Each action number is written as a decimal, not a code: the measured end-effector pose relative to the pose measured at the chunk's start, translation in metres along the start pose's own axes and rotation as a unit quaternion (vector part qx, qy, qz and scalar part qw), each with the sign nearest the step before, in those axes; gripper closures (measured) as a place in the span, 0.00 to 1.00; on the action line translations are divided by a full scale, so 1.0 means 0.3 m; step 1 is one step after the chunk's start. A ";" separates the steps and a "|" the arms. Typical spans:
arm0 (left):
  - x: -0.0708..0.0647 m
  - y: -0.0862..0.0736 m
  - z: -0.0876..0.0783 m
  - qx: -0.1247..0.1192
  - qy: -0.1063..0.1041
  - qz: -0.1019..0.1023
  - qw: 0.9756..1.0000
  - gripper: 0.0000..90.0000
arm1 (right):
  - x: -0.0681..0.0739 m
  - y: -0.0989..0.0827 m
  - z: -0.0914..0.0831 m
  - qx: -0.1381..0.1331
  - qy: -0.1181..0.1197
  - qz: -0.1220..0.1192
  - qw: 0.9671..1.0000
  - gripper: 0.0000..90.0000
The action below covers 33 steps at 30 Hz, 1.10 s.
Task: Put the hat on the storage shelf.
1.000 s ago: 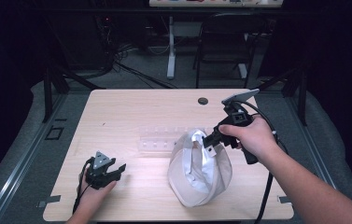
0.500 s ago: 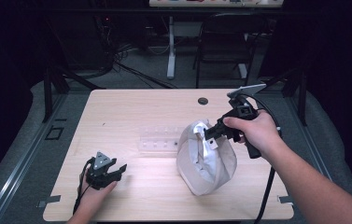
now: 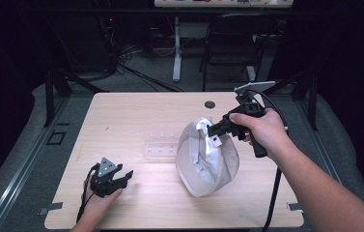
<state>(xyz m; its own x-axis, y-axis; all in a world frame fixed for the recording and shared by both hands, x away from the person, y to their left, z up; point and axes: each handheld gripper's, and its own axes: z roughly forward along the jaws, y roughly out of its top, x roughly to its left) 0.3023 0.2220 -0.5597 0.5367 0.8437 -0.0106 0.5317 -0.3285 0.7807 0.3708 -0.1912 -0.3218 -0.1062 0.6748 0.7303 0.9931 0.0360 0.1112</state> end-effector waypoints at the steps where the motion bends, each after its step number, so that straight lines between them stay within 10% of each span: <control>1: -0.004 0.002 -0.001 -0.001 -0.002 0.002 1.000 0.54 | 0.003 0.002 0.000 -0.002 0.001 0.000 1.000 0.91; 33: -0.254 0.149 -0.021 -0.065 -0.090 0.073 0.991 0.54 | 0.028 0.107 -0.030 -0.055 0.065 0.002 0.996 0.91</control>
<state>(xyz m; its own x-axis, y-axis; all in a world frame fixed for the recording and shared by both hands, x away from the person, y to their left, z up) 0.2810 0.1457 -0.5200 0.7162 0.6978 0.0070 0.3570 -0.3751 0.8555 0.4015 -0.1910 -0.3060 -0.1147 0.5736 0.8111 0.9830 -0.0521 0.1759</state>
